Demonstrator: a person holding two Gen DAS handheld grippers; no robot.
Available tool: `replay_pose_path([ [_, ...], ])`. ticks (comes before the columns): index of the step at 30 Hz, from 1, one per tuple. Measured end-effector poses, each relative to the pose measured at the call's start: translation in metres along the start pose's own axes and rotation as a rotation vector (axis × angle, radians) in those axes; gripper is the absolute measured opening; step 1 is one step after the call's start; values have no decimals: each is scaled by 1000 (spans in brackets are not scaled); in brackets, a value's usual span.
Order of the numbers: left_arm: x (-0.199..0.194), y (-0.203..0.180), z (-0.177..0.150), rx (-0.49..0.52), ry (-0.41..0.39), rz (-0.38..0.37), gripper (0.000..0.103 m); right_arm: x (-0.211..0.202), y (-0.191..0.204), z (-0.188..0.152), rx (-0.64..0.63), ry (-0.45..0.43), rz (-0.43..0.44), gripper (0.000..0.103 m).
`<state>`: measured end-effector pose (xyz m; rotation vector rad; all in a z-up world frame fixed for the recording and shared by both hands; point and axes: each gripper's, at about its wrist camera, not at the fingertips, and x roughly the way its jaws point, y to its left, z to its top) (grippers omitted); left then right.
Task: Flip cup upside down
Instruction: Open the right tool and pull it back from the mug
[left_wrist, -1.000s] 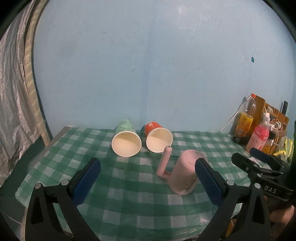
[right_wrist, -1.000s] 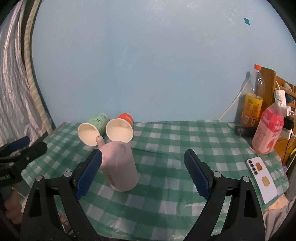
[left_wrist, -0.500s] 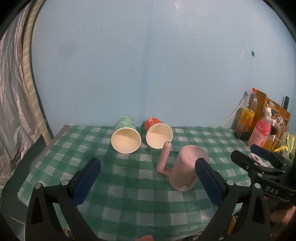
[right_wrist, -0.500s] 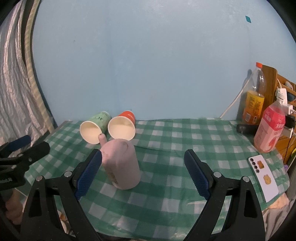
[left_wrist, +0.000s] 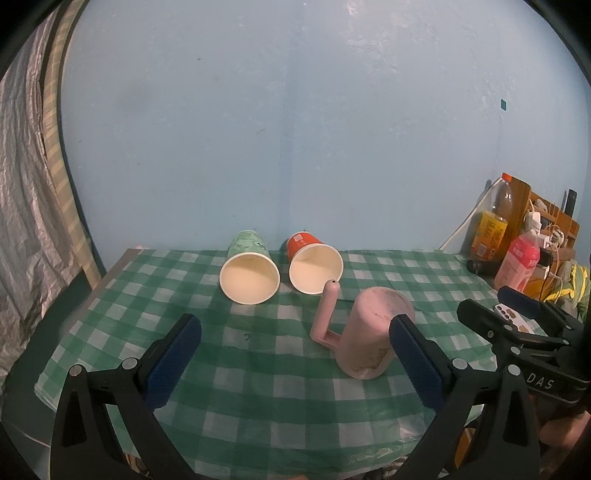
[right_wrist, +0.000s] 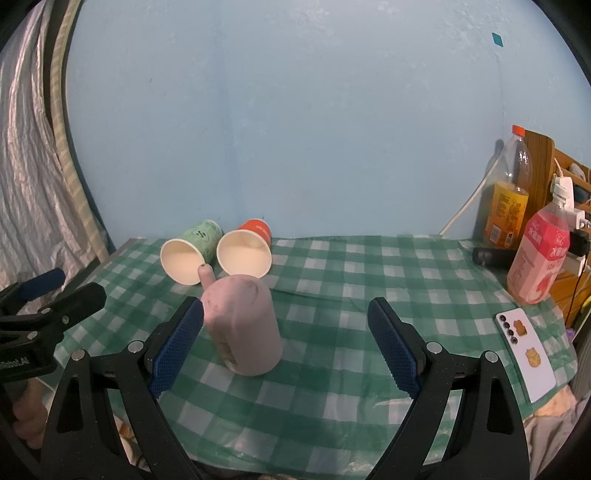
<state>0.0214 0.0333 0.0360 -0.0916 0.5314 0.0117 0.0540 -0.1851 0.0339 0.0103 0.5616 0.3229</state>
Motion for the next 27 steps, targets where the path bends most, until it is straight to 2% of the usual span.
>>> replay_pose_path([
  [27,0,-5,-4,-10,13,-7,103,2,3,-2,-5,8,7,89],
])
